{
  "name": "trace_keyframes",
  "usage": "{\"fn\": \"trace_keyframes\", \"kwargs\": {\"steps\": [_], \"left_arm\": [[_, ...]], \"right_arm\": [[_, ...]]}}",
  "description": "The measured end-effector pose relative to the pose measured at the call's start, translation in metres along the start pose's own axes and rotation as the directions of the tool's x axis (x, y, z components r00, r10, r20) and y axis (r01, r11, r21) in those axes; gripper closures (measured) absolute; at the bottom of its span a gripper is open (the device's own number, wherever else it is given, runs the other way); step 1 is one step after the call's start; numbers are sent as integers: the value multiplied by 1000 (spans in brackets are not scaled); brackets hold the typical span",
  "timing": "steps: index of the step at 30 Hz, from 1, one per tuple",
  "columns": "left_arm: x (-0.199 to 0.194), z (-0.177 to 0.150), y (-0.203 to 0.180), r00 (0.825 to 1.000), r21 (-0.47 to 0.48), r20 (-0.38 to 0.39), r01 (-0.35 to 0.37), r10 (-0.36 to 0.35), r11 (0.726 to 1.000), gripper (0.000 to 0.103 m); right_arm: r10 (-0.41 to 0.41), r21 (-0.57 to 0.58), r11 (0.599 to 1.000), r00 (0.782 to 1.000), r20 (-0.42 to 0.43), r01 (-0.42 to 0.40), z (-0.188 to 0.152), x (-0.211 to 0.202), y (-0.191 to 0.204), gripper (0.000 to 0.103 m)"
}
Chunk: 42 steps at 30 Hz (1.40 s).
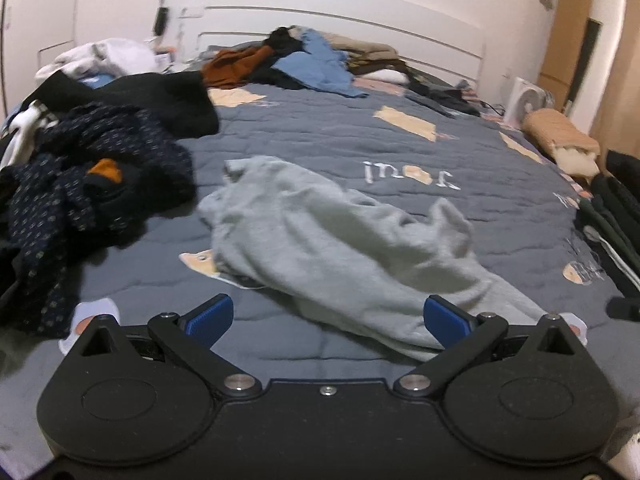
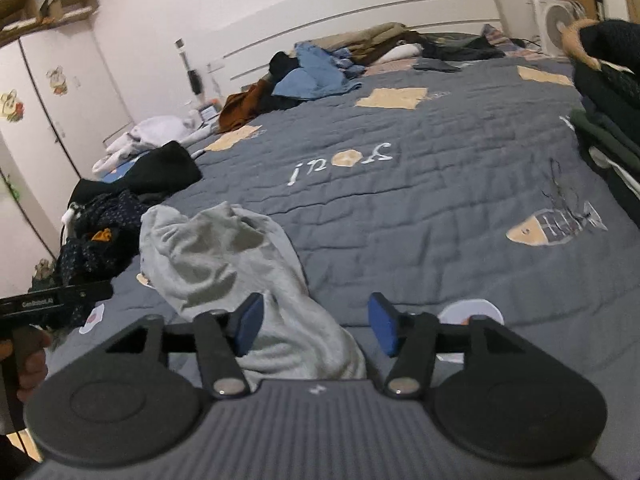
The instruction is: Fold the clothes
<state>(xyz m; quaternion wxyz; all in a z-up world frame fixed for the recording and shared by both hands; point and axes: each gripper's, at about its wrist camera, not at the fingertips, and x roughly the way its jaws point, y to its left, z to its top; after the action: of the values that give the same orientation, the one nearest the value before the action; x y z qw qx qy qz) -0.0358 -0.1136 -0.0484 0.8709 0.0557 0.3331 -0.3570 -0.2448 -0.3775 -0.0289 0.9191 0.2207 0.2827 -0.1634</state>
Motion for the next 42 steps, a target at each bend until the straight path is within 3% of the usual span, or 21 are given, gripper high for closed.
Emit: {"fn": "trace_keyframes", "kwargs": {"steps": [9, 16, 20, 34, 37, 39, 42], "left_arm": [[7, -2, -15, 1000, 29, 16, 6, -6, 1000, 1], [20, -6, -14, 999, 38, 12, -35, 35, 999, 0], [19, -5, -14, 1000, 35, 12, -27, 26, 999, 0], [17, -7, -16, 1000, 48, 8, -25, 24, 999, 0], [16, -7, -16, 1000, 50, 9, -27, 26, 998, 0], [15, -6, -14, 1000, 43, 12, -28, 28, 999, 0], [14, -5, -11, 999, 31, 19, -32, 32, 999, 0]], "right_arm": [[61, -100, 993, 997, -56, -67, 21, 44, 30, 39], [79, -43, 996, 993, -82, -83, 4, 74, 22, 38], [83, -37, 996, 995, -50, -85, 8, 78, 15, 38], [61, -12, 998, 991, -123, -63, -5, 105, 7, 39], [82, -18, 996, 989, -124, -85, -9, 104, 12, 53], [94, -46, 994, 988, -125, -100, -9, 101, 19, 76], [136, -84, 986, 982, -128, -147, -7, 93, 30, 87]]}}
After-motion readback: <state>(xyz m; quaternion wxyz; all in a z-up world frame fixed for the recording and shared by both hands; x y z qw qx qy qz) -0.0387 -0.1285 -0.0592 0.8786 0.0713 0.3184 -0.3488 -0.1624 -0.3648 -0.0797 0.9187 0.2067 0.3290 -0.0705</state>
